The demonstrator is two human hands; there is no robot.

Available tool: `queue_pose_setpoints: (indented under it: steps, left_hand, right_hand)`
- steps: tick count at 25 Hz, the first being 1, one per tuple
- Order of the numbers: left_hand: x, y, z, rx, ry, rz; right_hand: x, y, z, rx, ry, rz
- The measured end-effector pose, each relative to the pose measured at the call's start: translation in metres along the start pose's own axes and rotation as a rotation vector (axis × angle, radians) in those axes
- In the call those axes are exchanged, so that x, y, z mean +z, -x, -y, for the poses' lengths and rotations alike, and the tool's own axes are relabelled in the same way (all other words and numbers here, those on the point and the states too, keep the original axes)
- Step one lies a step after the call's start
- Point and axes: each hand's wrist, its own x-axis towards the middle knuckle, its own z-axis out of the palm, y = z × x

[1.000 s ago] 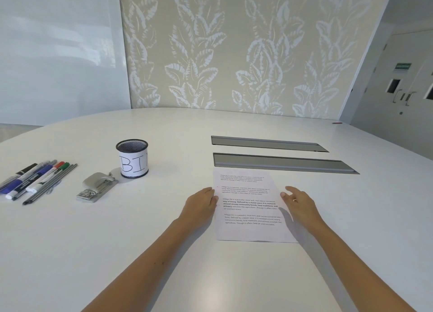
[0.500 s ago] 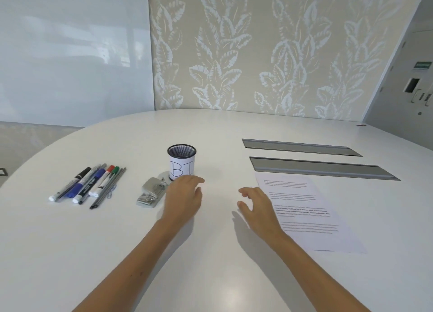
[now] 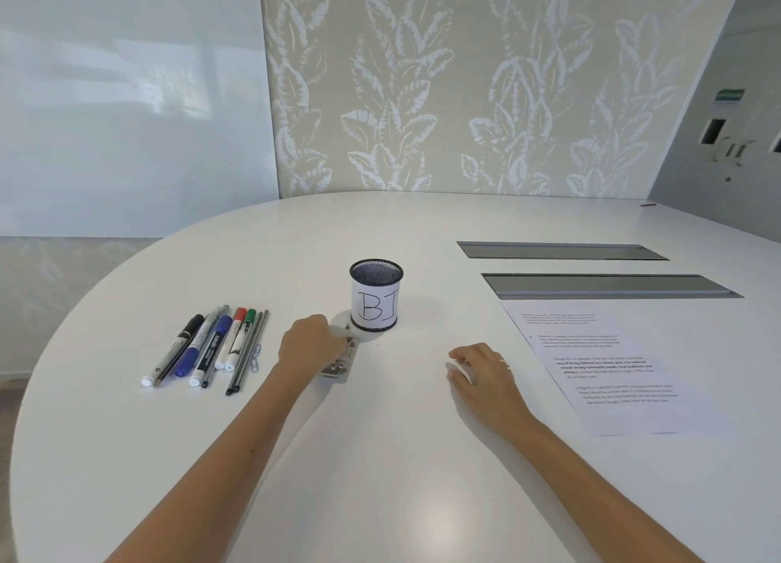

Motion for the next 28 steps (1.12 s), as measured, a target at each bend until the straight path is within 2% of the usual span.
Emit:
queue_pose_setpoints:
  steps: [4,6,8,12,15,17,21,24,25,28]
  left_hand:
    - [-0.009,-0.009,0.012,0.000,0.085,0.066]
    - [-0.008,-0.013,0.024,0.008,0.228,0.091]
    - [-0.009,-0.013,0.033,-0.023,0.550,0.184]
    - [-0.009,-0.004,0.034,-0.148,1.419,0.514]
    - [-0.008,-0.002,0.031,-0.127,1.850,0.617]
    - [-0.009,0.000,0.029,-0.045,2.023,0.640]
    - [-0.013,0.003,0.029,0.038,2.187,0.814]
    - [-0.015,0.004,0.033,0.182,2.162,0.935]
    - [-0.019,0.006,0.033,0.207,2.114,0.935]
    - [-0.030,0.008,0.040,0.162,1.771,0.678]
  right_hand:
    - [0.001,0.003,0.003,-0.030,0.140,-0.020]
    - [0.002,0.003,0.004,-0.052,0.183,-0.024]
    - [0.003,0.004,0.003,-0.065,0.203,-0.027]
    - [0.004,0.003,0.003,-0.077,0.226,-0.039]
    - [0.003,0.003,0.003,-0.089,0.225,-0.028]
    - [0.004,0.003,0.002,-0.099,0.235,-0.025]
    - [0.004,0.002,0.001,-0.120,0.249,-0.032]
    - [0.005,0.002,0.000,-0.134,0.258,-0.031]
    - [0.005,0.002,0.000,-0.138,0.258,-0.033]
    - [0.006,0.002,-0.001,-0.151,0.255,-0.054]
